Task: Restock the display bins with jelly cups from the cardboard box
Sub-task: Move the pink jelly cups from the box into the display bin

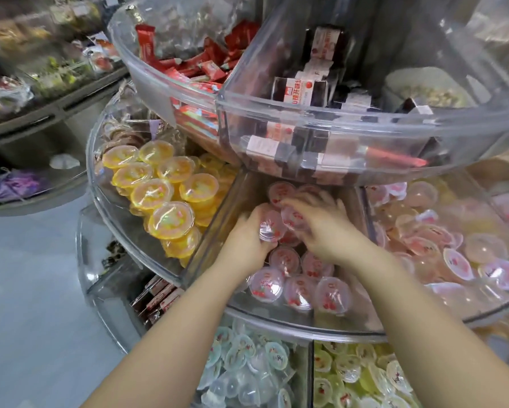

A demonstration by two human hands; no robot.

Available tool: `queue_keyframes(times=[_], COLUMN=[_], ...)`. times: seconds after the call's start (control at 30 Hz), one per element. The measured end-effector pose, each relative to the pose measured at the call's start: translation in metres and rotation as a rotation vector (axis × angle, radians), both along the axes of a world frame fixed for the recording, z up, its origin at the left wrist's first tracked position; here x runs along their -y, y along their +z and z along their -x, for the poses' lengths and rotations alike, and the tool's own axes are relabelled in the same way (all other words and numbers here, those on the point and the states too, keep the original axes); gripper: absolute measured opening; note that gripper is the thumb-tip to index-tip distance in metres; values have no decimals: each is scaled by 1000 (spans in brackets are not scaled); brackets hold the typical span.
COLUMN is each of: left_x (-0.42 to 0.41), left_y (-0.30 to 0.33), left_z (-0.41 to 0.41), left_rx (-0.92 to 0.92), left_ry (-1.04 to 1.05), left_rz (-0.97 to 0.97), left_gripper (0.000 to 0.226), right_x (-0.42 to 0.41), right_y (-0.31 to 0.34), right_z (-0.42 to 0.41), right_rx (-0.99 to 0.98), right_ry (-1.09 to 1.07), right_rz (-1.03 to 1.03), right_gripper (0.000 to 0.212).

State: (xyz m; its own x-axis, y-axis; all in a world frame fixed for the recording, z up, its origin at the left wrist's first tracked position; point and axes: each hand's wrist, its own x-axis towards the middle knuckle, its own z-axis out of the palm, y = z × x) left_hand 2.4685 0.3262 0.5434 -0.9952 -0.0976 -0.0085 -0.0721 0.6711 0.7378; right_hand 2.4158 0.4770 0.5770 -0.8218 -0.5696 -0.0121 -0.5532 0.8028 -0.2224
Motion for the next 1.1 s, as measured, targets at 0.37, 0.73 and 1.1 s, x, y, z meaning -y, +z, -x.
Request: queue_keyframes(times=[0.37,0.73,1.1], left_x=[-5,-9,-11], left_y=[-11,-8,-1], left_z=[9,9,8], left_rx=[48,-6,27], left_ry=[153,169,269], left_rz=[12,109,206], left_gripper=[60,63,66], right_x=[-1,-1,2], right_y=[-15,-11,-6], right_z=[4,-2,-10], right_rx=[-11,7,-130], right_ry=[-26,-29,-60], right_rz=[-84,106,165], right_gripper=[74,41,4])
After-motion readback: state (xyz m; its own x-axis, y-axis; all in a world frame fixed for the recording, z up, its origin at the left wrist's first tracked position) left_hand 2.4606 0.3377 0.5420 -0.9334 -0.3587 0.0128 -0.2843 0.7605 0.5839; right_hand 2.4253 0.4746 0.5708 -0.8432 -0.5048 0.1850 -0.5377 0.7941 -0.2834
